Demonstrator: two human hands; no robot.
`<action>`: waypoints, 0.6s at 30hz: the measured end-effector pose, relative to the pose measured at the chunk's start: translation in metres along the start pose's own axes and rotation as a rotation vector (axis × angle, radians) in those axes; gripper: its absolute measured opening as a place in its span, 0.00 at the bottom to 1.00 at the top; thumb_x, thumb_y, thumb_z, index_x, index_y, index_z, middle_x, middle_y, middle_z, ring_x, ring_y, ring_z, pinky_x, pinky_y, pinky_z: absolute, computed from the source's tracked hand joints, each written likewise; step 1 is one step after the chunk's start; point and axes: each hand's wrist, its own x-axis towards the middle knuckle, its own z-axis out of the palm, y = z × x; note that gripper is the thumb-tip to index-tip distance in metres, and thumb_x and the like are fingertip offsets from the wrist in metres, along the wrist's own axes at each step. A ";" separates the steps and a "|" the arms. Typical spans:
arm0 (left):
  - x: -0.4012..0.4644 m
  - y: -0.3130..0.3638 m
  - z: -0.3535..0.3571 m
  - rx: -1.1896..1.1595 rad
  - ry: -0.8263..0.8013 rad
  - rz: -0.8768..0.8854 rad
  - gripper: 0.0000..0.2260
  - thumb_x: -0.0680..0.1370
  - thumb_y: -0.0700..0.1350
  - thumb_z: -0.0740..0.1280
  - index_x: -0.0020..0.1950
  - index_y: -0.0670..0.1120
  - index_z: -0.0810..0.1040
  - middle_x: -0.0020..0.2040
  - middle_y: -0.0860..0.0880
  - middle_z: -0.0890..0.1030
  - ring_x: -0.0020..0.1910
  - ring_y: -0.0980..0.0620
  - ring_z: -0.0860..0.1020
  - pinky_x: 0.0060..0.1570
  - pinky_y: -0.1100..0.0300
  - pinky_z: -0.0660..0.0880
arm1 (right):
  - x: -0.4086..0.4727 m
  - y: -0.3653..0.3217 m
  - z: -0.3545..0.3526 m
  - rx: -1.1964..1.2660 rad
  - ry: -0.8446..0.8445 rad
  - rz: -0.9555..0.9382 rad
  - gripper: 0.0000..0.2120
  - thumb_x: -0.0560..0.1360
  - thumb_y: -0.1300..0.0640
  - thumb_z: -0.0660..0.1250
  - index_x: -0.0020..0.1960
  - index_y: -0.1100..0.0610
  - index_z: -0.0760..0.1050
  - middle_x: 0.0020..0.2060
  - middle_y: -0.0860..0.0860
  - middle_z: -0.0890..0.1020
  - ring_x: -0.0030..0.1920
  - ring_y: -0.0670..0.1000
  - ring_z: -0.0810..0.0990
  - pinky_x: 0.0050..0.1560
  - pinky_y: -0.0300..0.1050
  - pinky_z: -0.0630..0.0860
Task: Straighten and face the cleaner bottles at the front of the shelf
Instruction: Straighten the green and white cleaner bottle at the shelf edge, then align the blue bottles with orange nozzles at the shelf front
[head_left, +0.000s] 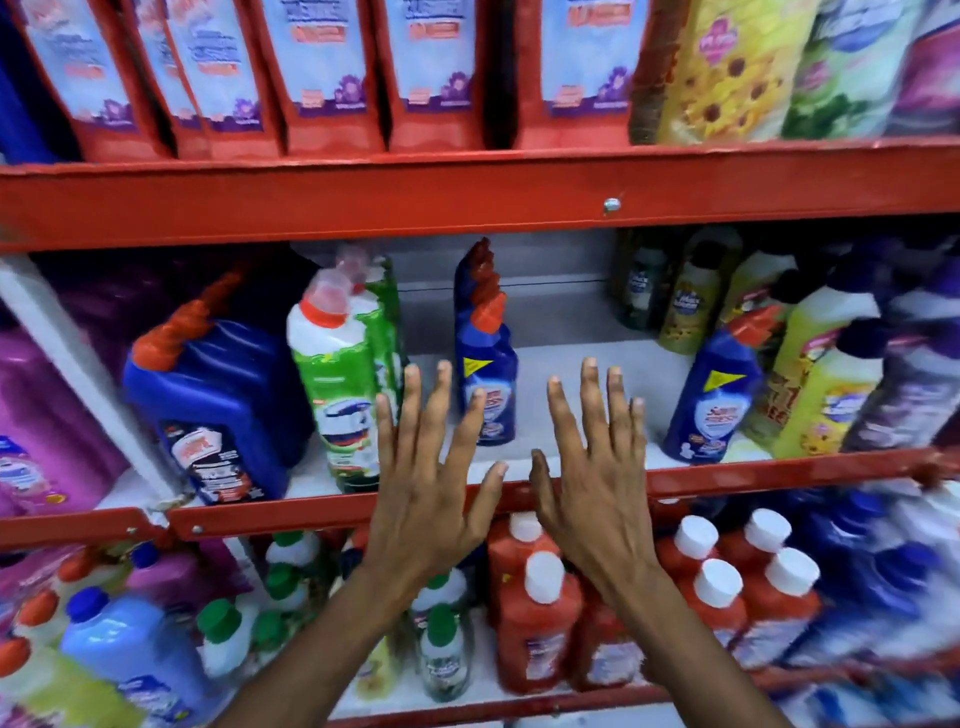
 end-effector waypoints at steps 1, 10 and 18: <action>0.003 0.009 0.009 0.009 -0.035 0.023 0.31 0.83 0.58 0.60 0.81 0.43 0.61 0.82 0.36 0.58 0.82 0.31 0.55 0.77 0.27 0.54 | -0.002 0.012 -0.002 -0.040 -0.004 0.016 0.35 0.76 0.52 0.63 0.80 0.55 0.55 0.80 0.62 0.54 0.81 0.64 0.49 0.77 0.67 0.53; 0.028 0.088 0.083 -0.094 -0.248 0.056 0.33 0.83 0.59 0.54 0.83 0.44 0.51 0.84 0.40 0.55 0.84 0.37 0.53 0.79 0.30 0.55 | -0.018 0.114 -0.021 -0.070 0.012 0.172 0.37 0.76 0.50 0.64 0.80 0.57 0.54 0.80 0.64 0.52 0.80 0.66 0.48 0.77 0.68 0.54; 0.063 0.146 0.124 -0.525 -0.396 -0.160 0.28 0.84 0.55 0.58 0.82 0.47 0.57 0.83 0.46 0.62 0.82 0.47 0.61 0.81 0.47 0.60 | -0.009 0.179 -0.017 0.482 -0.075 0.403 0.35 0.79 0.57 0.63 0.80 0.60 0.49 0.80 0.57 0.60 0.78 0.56 0.62 0.76 0.43 0.59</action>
